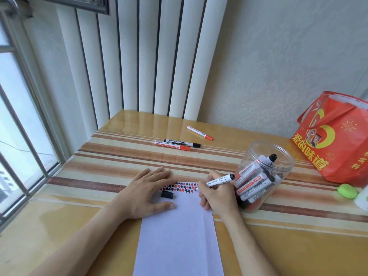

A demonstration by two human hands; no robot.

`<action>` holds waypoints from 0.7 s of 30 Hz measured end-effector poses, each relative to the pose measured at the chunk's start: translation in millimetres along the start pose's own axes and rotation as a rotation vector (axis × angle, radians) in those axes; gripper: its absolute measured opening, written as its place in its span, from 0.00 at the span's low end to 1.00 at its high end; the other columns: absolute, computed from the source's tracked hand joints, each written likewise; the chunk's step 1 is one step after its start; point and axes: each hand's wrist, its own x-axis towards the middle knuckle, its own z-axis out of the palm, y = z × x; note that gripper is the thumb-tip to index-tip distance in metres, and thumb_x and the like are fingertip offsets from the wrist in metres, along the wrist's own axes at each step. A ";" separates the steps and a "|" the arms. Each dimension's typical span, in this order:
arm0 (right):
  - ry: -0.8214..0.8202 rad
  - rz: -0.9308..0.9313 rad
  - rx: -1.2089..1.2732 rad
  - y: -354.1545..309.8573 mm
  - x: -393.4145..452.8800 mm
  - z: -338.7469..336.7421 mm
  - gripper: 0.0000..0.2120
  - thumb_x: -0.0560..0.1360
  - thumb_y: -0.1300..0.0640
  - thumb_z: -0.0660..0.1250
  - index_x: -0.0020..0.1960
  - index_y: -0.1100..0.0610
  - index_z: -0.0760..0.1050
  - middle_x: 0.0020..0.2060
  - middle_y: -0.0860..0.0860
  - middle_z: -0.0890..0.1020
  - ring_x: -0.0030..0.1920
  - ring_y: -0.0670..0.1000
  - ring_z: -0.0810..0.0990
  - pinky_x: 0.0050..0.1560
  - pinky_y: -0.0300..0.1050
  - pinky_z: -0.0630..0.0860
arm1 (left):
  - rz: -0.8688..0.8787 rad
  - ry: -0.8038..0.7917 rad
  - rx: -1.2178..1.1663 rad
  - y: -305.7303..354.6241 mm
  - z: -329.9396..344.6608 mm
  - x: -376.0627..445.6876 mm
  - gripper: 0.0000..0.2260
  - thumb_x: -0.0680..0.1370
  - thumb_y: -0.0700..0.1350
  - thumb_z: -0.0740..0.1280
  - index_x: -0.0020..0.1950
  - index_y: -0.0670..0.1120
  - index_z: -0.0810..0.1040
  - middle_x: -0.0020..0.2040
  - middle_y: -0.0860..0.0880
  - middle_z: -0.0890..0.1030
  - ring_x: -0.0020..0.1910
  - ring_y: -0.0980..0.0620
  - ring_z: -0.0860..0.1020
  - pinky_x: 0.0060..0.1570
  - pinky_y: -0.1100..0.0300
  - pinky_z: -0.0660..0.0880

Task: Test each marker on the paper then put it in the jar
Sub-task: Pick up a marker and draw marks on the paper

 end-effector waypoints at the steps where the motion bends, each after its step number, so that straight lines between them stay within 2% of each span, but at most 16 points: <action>1: 0.000 0.000 0.000 0.0 0.1 0.0 0.14 0.77 0.65 0.69 0.38 0.58 0.66 0.29 0.64 0.80 0.21 0.55 0.77 0.22 0.41 0.69 | -0.001 0.000 -0.002 0.1 -0.2 -0.1 0.34 0.75 0.77 0.55 0.79 0.68 0.57 0.82 0.60 0.54 0.81 0.63 0.43 0.80 0.56 0.40; 7: -0.018 0.019 0.005 0.8 1.2 -0.6 0.14 0.78 0.64 0.70 0.39 0.59 0.67 0.30 0.64 0.80 0.23 0.55 0.77 0.23 0.42 0.69 | -0.002 0.005 -0.009 0.9 -1.6 -0.8 0.34 0.75 0.77 0.55 0.79 0.67 0.58 0.82 0.59 0.56 0.81 0.62 0.45 0.80 0.55 0.42; 12: 0.013 0.044 0.007 0.0 0.5 1.1 0.12 0.77 0.65 0.69 0.40 0.61 0.66 0.28 0.60 0.79 0.21 0.54 0.76 0.22 0.41 0.68 | -0.011 -0.005 -0.005 1.5 -2.2 -0.6 0.35 0.75 0.77 0.54 0.79 0.67 0.58 0.82 0.59 0.56 0.81 0.62 0.46 0.80 0.54 0.42; 21: -0.005 0.041 -0.010 -0.9 -0.1 0.2 0.13 0.77 0.64 0.69 0.38 0.58 0.67 0.27 0.58 0.79 0.21 0.54 0.76 0.22 0.40 0.68 | -0.011 0.003 0.001 -0.2 -0.9 -0.3 0.35 0.75 0.78 0.54 0.79 0.67 0.59 0.82 0.60 0.57 0.81 0.62 0.46 0.80 0.55 0.42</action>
